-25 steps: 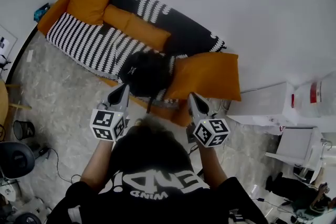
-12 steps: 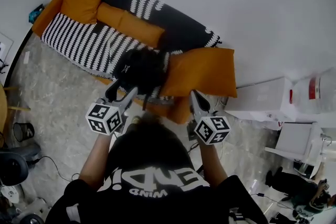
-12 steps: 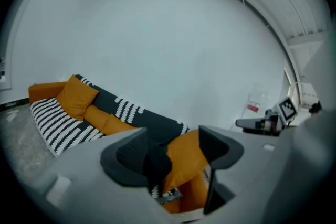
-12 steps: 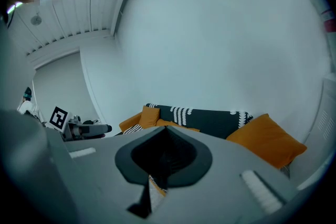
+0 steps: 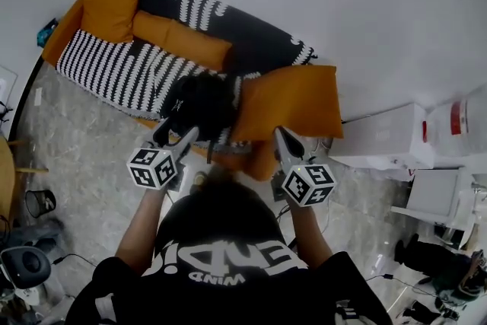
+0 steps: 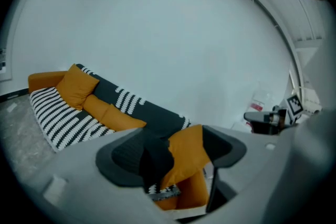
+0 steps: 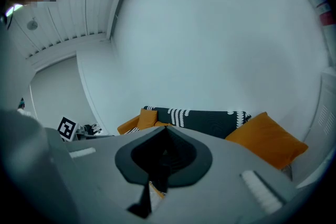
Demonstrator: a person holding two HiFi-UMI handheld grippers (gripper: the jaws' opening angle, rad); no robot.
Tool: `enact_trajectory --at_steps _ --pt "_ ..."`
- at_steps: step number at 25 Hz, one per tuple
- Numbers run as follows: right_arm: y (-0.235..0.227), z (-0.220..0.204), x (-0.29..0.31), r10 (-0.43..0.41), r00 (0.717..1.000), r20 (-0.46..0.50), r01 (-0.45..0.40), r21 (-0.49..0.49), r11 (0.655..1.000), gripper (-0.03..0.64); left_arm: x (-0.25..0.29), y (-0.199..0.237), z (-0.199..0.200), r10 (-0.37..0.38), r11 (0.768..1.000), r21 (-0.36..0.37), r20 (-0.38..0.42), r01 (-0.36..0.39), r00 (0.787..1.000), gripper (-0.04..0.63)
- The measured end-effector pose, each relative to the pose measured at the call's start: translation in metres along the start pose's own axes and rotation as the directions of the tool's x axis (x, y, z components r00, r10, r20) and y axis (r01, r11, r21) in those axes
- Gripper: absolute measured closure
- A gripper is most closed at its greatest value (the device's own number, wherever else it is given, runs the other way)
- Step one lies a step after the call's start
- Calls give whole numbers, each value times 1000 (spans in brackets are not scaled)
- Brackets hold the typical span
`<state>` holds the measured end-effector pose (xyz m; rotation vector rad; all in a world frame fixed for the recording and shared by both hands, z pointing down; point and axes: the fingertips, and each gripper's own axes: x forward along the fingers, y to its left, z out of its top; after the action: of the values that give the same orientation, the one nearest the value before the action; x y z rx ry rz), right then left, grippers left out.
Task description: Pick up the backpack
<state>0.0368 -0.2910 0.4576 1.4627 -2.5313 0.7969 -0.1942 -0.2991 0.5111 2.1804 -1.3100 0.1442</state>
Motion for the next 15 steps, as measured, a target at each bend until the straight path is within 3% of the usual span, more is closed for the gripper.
enact_trajectory --at_steps 5,15 --pt "-14 5 0 -23 1000 5 23 7 1000 617 22 10 -9 -39 997 -69 -10 38 999 267" --pt "-40 1 -10 -90 996 -7 91 26 996 617 87 44 -55 -45 991 -128 -163 24 986 241"
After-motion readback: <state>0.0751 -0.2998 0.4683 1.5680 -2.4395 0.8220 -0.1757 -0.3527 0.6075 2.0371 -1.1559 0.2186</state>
